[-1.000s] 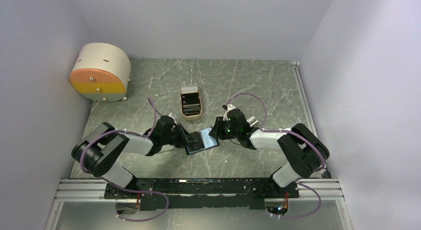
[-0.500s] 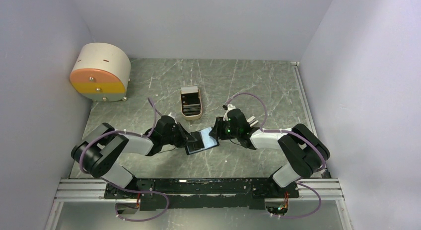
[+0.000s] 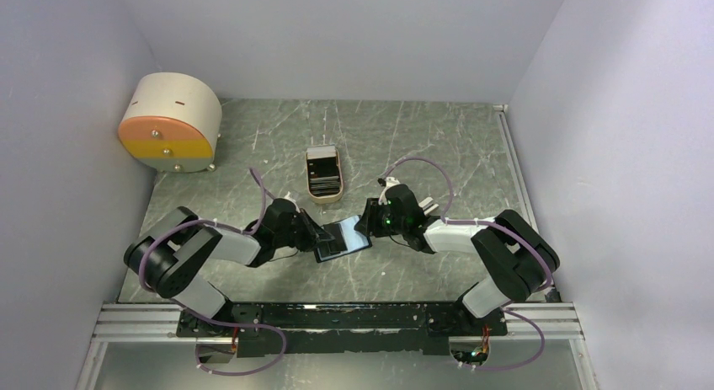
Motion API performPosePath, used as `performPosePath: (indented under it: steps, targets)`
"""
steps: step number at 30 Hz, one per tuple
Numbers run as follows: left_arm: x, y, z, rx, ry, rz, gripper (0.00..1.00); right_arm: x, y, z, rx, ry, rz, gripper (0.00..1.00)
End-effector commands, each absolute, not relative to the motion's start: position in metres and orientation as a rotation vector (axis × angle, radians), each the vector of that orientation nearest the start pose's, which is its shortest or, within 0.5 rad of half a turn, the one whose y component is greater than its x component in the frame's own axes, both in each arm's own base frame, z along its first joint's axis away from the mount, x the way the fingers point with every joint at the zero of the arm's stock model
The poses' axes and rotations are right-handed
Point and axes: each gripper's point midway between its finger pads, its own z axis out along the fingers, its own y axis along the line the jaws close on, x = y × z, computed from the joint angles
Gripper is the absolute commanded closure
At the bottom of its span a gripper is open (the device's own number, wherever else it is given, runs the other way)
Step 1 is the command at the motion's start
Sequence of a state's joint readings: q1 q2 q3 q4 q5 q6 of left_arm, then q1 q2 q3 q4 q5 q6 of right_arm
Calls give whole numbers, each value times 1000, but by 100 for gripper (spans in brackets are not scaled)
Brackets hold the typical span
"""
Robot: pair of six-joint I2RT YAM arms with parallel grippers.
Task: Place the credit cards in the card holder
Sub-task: Insert the credit card into the card holder.
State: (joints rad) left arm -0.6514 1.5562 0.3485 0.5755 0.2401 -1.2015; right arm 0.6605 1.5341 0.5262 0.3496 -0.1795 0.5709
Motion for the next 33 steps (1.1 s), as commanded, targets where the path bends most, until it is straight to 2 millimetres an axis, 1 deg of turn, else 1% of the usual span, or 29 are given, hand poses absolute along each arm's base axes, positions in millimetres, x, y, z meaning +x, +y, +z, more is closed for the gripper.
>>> performPosePath:
  steps: [1, 8, 11, 14, 17, 20, 26, 33]
  targets:
    - [214, -263, -2, -538, 2507, -1104, 91, 243, 256, 14, -218, 2404, 809, 59]
    - [218, -263, 0, -555, 2479, -1104, 91, 242, 257, 14, -225, 2409, 817, 59]
    - [218, -265, 2, -563, 2459, -1129, 91, 242, 257, 15, -224, 2407, 818, 59]
    - [214, -271, 1, -541, 2484, -1128, 90, 243, 257, 16, -222, 2406, 815, 59]
    - [210, -277, 1, -522, 2507, -1142, 73, 244, 258, 16, -222, 2405, 814, 59]
    - [204, -277, -4, -526, 2557, -1103, 63, 245, 259, 18, -226, 2403, 819, 59]
    - [199, -269, -4, -554, 2584, -1048, 53, 245, 257, 21, -227, 2396, 802, 59]
    - [195, -259, -7, -596, 2621, -966, 46, 245, 256, 23, -229, 2388, 804, 59]
